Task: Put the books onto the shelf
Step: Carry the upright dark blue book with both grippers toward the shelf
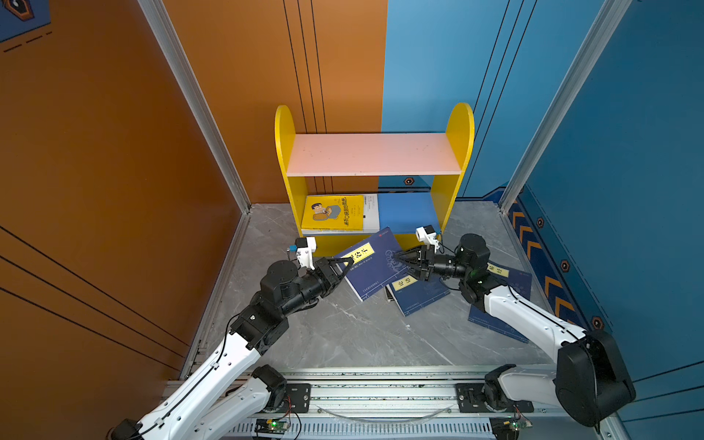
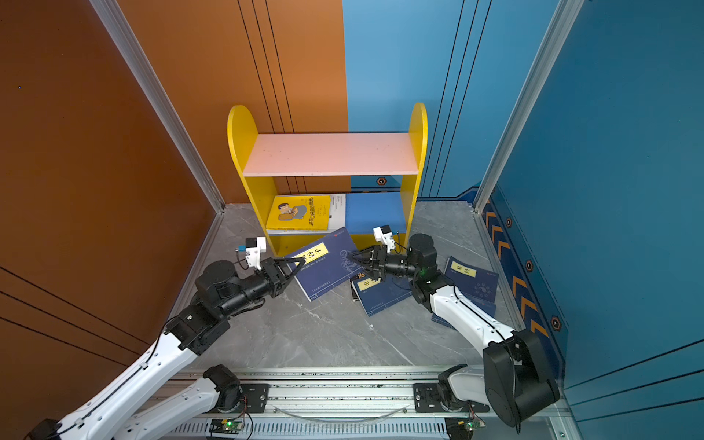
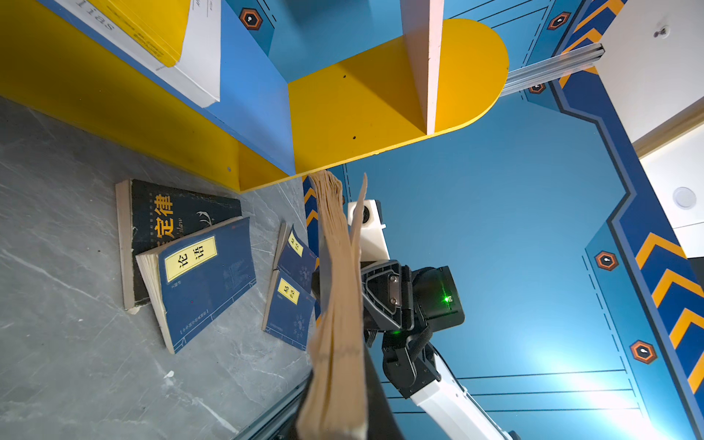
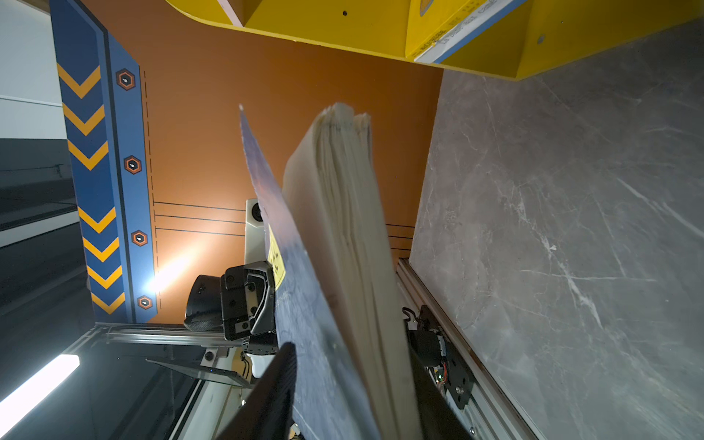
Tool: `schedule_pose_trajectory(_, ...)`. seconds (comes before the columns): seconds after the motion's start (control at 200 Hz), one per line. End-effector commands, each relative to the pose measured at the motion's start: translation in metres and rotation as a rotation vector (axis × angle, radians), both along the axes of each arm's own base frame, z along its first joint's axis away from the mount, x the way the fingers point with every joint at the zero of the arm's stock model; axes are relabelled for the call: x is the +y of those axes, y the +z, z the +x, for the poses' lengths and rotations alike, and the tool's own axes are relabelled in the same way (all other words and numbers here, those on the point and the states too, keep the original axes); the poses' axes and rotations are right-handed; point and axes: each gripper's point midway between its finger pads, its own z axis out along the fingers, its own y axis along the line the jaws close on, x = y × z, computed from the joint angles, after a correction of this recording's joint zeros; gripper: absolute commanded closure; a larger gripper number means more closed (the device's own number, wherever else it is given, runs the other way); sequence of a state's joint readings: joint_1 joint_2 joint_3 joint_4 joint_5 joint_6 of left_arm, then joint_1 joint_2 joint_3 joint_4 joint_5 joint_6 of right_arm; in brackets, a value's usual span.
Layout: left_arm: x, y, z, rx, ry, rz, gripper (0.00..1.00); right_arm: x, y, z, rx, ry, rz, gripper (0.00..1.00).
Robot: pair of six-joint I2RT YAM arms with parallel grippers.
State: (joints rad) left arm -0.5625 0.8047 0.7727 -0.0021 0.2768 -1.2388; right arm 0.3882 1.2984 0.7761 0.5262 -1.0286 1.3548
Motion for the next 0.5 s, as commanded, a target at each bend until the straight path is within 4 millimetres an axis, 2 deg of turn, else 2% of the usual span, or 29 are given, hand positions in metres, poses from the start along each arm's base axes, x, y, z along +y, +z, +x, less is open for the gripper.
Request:
schedule_pose_trajectory(0.0, -0.003, 0.015, -0.003, -0.047, -0.059, -0.032, 0.92, 0.002, 0.028, -0.004, -0.049, 0.016, 0.061, 0.63)
schedule_pose_trajectory(0.28, 0.003, 0.011, 0.002, -0.032, -0.047, -0.028, 0.91, -0.002, 0.036, -0.012, -0.038, 0.001, 0.072, 0.81)
schedule_pose_trajectory(0.496, 0.013, 0.022, 0.007, -0.064, 0.005, -0.048, 0.86, -0.006, 0.030, -0.012, -0.025, -0.020, 0.048, 0.87)
